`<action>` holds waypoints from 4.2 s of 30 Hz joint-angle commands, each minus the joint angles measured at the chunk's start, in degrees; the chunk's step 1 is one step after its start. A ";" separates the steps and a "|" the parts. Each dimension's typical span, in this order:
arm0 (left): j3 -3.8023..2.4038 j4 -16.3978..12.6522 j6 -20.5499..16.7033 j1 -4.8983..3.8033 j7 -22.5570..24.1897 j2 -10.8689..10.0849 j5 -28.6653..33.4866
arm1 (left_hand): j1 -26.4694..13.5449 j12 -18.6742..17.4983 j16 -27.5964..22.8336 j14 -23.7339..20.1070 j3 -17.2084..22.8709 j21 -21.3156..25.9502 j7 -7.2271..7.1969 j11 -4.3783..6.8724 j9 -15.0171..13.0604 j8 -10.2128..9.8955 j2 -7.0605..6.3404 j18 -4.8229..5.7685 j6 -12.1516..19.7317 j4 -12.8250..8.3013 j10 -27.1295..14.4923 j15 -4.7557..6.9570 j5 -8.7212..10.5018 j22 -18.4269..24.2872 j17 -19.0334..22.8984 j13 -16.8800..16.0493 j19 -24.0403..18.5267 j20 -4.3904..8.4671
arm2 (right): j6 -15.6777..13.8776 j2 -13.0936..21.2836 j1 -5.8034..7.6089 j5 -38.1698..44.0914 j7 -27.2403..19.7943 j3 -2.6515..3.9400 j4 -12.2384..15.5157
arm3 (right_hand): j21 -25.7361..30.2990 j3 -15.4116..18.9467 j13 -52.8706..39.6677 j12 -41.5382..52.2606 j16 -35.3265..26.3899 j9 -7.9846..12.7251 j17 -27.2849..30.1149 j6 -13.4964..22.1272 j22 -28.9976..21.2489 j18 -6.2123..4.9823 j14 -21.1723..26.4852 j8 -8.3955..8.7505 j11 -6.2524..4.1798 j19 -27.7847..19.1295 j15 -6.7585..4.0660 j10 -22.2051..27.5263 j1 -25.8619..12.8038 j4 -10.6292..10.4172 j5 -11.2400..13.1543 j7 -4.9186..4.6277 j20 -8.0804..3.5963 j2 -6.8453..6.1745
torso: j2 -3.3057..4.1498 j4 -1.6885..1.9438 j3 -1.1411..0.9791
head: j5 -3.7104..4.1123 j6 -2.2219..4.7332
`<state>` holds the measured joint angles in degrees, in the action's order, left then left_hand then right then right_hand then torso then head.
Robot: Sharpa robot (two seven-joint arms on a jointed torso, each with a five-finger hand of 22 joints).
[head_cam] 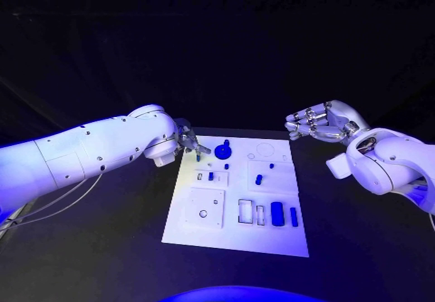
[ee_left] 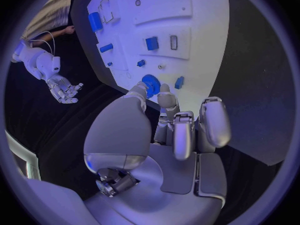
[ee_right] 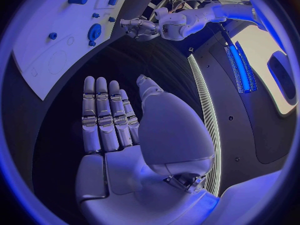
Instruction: Assemble the parts on the task board
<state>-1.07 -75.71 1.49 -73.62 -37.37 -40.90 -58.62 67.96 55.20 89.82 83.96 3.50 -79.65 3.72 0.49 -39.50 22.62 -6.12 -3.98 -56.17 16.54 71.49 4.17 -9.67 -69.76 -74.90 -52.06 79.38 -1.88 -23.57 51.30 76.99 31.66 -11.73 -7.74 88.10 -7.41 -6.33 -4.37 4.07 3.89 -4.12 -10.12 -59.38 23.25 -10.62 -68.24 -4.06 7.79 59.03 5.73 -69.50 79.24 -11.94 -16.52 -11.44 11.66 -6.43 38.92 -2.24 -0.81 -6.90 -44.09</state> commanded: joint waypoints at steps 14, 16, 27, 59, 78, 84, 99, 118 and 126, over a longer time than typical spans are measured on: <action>0.03 9.21 5.62 -0.44 1.23 4.99 -6.47 | 0.08 -0.07 0.18 6.04 -1.92 0.20 0.11 -0.22 1.51 -0.68 0.73 -0.33 -0.28 0.29 -0.22 -0.55 -0.18 -0.32 -15.10 0.42 -0.08 -0.26 | 1.05 -0.07 -0.15 0.11 -0.19 0.01 0.05 | 0.39 0.12 0.09 -0.01 -0.36 -0.04 0.07 0.46 -0.09 0.19 0.40 0.12 -0.01 -0.20 0.00 0.51 -0.31 0.09 -0.26 0.07 0.33 0.10 | 0.10 -0.12 0.05 | -0.35 0.13; 0.07 9.89 5.90 -0.43 1.16 5.43 -6.73 | -0.14 0.04 0.18 6.04 -2.20 0.20 0.11 -0.23 1.67 -0.73 0.88 -0.33 -0.36 0.29 -0.17 -0.56 -0.17 -0.35 -15.10 0.38 -0.06 -0.27 | 1.06 -0.07 -0.15 0.11 -0.19 0.01 0.06 | 0.39 0.12 0.09 -0.01 -0.36 -0.04 0.07 0.46 -0.09 0.19 0.40 0.12 -0.01 -0.20 0.00 0.51 -0.31 0.09 -0.26 0.07 0.33 0.10 | 0.10 -0.15 0.06 | -0.36 0.09; 0.32 12.64 8.78 -0.35 0.76 7.28 -8.69 | -1.32 0.75 0.18 6.04 -3.65 -0.07 0.05 -0.20 2.38 -0.83 1.56 -0.23 -0.82 0.30 0.21 -0.55 -0.17 -0.88 -15.10 -0.03 0.25 -0.30 | 1.13 -0.22 -0.17 0.12 -0.20 0.01 0.01 | 0.39 0.12 0.09 -0.01 -0.36 -0.04 0.07 0.46 -0.09 0.19 0.40 0.12 -0.01 -0.20 0.00 0.51 -0.31 0.09 -0.26 0.07 0.33 0.10 | 0.03 -0.04 0.04 | -0.20 -0.11; 0.68 13.96 11.03 0.16 0.50 8.52 -6.11 | 0.56 2.87 0.18 6.04 -4.66 -0.85 -0.47 0.28 3.99 -0.69 5.62 0.05 -2.11 0.01 1.37 -0.16 -0.29 -2.31 -15.10 -1.38 1.00 -0.11 | 1.32 -0.48 -0.19 0.13 -0.30 0.01 -0.01 | 0.49 0.10 0.09 0.02 -0.31 -0.06 0.19 0.45 -0.30 0.16 0.44 0.09 -0.02 -0.20 0.00 0.50 -0.25 0.27 -0.44 0.08 0.35 0.28 | 0.00 -0.03 -0.03 | -0.04 -0.42; 0.92 14.50 10.95 0.25 0.66 8.88 -4.22 | 10.12 2.26 0.18 6.04 -2.91 -0.85 -0.65 0.49 5.55 -1.05 7.80 0.05 -1.82 -1.31 0.64 0.02 -0.51 -2.49 -15.10 -0.27 0.90 -0.07 | 1.41 -0.52 -0.19 0.13 -0.29 0.01 -0.05 | 0.51 0.09 0.09 0.03 -0.29 -0.06 0.22 0.44 -0.35 0.15 0.44 0.08 -0.03 -0.18 -0.01 0.49 -0.23 0.32 -0.52 0.09 0.36 0.34 | -0.06 -0.04 -0.01 | 0.03 -0.81; 0.94 14.41 10.51 0.27 0.79 8.74 -2.71 | 15.50 1.67 0.18 6.04 1.21 -0.88 -0.67 0.58 6.22 -1.41 8.92 0.07 -1.33 -2.68 0.25 0.21 -0.71 -2.63 -15.10 0.34 0.88 -0.01 | 1.43 -0.52 -0.19 0.13 -0.28 0.01 -0.10 | 0.53 0.09 0.09 0.03 -0.28 -0.06 0.24 0.45 -0.38 0.15 0.44 0.08 -0.03 -0.18 -0.01 0.49 -0.23 0.35 -0.59 0.09 0.36 0.36 | -0.04 -0.05 0.00 | 0.08 -0.79; 0.92 8.85 4.76 0.24 1.24 4.25 9.90 | 15.32 2.05 0.18 6.04 22.58 -0.95 -0.39 0.42 4.88 2.28 2.20 0.08 -0.26 -2.98 1.56 -0.07 -0.67 -3.01 -15.10 0.88 0.87 -0.20 | 1.64 -0.46 -0.20 0.13 -0.12 0.01 -0.30 | 0.55 0.10 0.09 0.04 -0.27 -0.07 0.28 0.45 -0.47 0.14 0.43 0.08 -0.03 -0.15 -0.02 0.49 -0.22 0.42 -0.79 0.10 0.37 0.38 | -0.20 0.21 -0.16 | -0.24 -0.98; 2.18 -5.47 -2.19 1.85 1.31 -4.18 5.58 | 7.12 5.46 0.18 6.04 37.45 -1.92 -0.98 1.06 4.19 6.98 -2.88 0.44 0.10 -8.54 3.90 0.52 -0.54 -4.86 -15.10 -1.57 1.98 0.38 | 1.87 -0.34 -0.37 0.13 0.06 -0.04 -0.47 | 0.57 0.11 0.09 0.04 -0.26 -0.07 0.30 0.46 -0.50 0.14 0.44 0.08 -0.03 -0.15 -0.02 0.49 -0.21 0.46 -0.88 0.10 0.37 0.36 | -0.77 0.83 -0.40 | -0.39 -1.72; 2.36 -6.34 -2.12 3.27 0.81 -3.58 -0.64 | 4.68 5.97 0.18 6.04 40.40 -2.26 -1.14 1.22 4.59 8.35 -3.55 0.56 0.17 -10.39 4.34 0.70 -0.46 -5.47 -15.10 -1.81 2.34 0.51 | 1.91 -0.32 -0.47 0.13 0.05 -0.05 -0.45 | 0.57 0.11 0.09 0.04 -0.26 -0.07 0.30 0.46 -0.50 0.14 0.44 0.08 -0.03 -0.15 -0.02 0.49 -0.21 0.46 -0.88 0.10 0.37 0.36 | -0.68 0.66 -0.33 | -0.49 -1.74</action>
<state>1.31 -81.74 0.18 -70.42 -36.63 -44.74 -54.60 73.14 60.80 89.82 84.05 34.37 -81.66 3.27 1.76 -34.95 30.72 -9.87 -4.00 -55.80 15.29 75.36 4.50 -10.24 -74.95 -74.95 -53.81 81.19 -1.32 -22.59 50.97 76.58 31.63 -11.55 -7.78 87.61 -7.15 -6.17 -4.35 4.07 3.89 -4.12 -9.90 -59.38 22.80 -10.62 -68.25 -4.06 7.78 59.03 5.73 -69.50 79.24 -11.78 -17.07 -11.44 11.66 -6.43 38.17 -1.51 -1.19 -7.42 -45.88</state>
